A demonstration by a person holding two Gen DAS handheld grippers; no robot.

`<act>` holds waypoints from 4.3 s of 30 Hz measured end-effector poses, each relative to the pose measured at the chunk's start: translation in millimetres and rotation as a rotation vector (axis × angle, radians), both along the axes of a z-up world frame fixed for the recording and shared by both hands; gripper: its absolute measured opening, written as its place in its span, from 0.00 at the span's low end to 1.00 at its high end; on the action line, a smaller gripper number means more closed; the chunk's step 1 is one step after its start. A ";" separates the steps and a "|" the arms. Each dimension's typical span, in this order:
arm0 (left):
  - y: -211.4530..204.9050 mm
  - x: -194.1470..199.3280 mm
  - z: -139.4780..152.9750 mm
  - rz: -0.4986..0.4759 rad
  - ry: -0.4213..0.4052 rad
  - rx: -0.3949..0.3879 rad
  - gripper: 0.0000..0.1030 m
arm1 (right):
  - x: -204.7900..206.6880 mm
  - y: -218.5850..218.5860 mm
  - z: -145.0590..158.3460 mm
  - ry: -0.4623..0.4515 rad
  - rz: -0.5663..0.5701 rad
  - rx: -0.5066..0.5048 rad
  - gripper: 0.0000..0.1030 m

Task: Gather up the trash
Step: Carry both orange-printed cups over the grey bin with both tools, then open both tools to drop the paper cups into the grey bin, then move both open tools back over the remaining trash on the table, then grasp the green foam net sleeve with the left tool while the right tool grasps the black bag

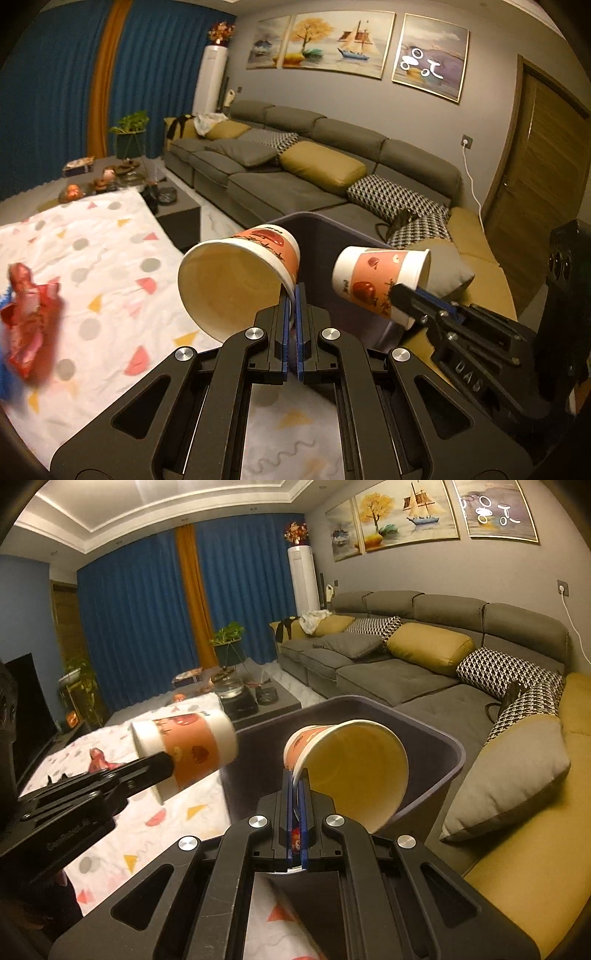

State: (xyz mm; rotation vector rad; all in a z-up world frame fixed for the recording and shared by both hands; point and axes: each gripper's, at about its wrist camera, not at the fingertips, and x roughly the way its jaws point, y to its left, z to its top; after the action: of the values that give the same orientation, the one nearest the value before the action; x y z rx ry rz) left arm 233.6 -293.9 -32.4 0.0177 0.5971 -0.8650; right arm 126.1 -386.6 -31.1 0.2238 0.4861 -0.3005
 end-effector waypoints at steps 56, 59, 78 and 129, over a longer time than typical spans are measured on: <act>80.6 -7.1 -2.5 0.308 -0.009 -0.002 0.91 | -28.5 11.6 17.3 -0.090 -0.045 -0.045 0.69; 110.5 -10.8 -1.1 0.368 -0.022 0.015 0.91 | -28.1 26.0 19.5 -0.091 -0.023 -0.045 0.70; 288.8 -32.6 -5.6 0.717 -0.054 0.079 0.92 | 15.8 172.2 22.9 -0.076 0.264 -0.074 0.71; 467.8 68.2 -87.0 0.939 0.327 0.012 0.13 | 139.5 351.5 -9.7 0.080 0.520 -0.053 0.70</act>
State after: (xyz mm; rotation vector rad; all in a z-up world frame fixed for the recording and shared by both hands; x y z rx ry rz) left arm 301.8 173.9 -119.4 -0.3736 0.8119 0.0558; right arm 265.7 -35.2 -40.8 0.0290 0.5960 0.1858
